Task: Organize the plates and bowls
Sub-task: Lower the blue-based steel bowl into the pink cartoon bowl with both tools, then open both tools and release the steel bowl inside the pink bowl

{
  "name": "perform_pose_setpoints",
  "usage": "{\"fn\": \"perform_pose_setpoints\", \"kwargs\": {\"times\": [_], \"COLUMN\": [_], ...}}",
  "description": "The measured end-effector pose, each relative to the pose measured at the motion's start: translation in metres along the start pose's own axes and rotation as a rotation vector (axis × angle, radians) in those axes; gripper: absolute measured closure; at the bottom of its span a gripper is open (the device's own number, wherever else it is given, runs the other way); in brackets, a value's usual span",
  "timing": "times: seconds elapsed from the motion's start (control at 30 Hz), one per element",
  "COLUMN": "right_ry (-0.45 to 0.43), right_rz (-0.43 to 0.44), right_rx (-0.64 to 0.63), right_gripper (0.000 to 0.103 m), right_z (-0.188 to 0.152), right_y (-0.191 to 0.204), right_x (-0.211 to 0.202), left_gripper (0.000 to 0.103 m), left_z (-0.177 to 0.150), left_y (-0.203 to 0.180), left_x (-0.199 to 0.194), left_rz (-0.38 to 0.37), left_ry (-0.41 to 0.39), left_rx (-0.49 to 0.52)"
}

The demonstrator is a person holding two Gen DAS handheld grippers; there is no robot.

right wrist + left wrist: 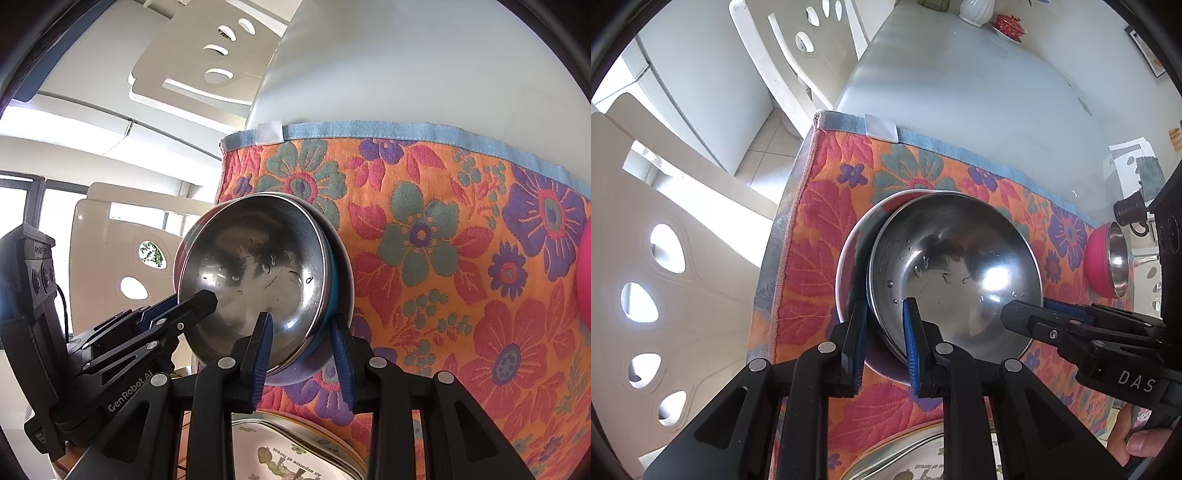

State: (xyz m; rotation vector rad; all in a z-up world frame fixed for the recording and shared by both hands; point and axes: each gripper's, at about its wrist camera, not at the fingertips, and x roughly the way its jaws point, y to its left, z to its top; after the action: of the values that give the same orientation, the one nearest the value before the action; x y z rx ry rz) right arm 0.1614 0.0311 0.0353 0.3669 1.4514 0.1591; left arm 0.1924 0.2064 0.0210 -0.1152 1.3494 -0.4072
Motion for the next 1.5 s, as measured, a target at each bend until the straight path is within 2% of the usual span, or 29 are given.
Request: {"fn": "perform_pose_setpoints", "kwargs": {"times": [0.57,0.8,1.1,1.13,1.2,1.23,1.5], "right_ry": [0.005,0.008,0.002,-0.004,-0.017,-0.027,-0.045], "right_rz": [-0.006,-0.027,-0.018,-0.015,-0.004,0.003,0.085], "right_rx": [-0.009,-0.024,0.013,0.019,0.035,0.048,0.076], "right_gripper": [0.072,0.067,0.066,0.065,0.052,0.05,0.049], "right_z": [-0.016,-0.023,-0.03,-0.03,-0.033,-0.036,-0.051], "right_y": [0.01,0.018,0.019,0.018,0.012,0.007,-0.033], "right_x": [-0.006,-0.001,0.0,-0.002,-0.009,-0.015,-0.043], "left_gripper": [0.086,0.085,0.08,0.079,0.078,0.074,0.068], "left_z": [-0.015,-0.017,-0.017,-0.017,-0.016,-0.016,-0.031], "left_y": [-0.009,-0.011,-0.012,-0.013,-0.016,-0.018,-0.055], "left_x": [-0.007,-0.007,-0.017,-0.019,-0.023,-0.026,-0.03], "left_rz": [0.024,0.035,-0.013,-0.012,-0.014,-0.014,0.069], "left_ry": [-0.014,-0.011,0.037,0.043,0.043,0.039,0.019], "left_rx": [0.054,0.064,-0.001,-0.009,-0.019,-0.025,-0.045]}}
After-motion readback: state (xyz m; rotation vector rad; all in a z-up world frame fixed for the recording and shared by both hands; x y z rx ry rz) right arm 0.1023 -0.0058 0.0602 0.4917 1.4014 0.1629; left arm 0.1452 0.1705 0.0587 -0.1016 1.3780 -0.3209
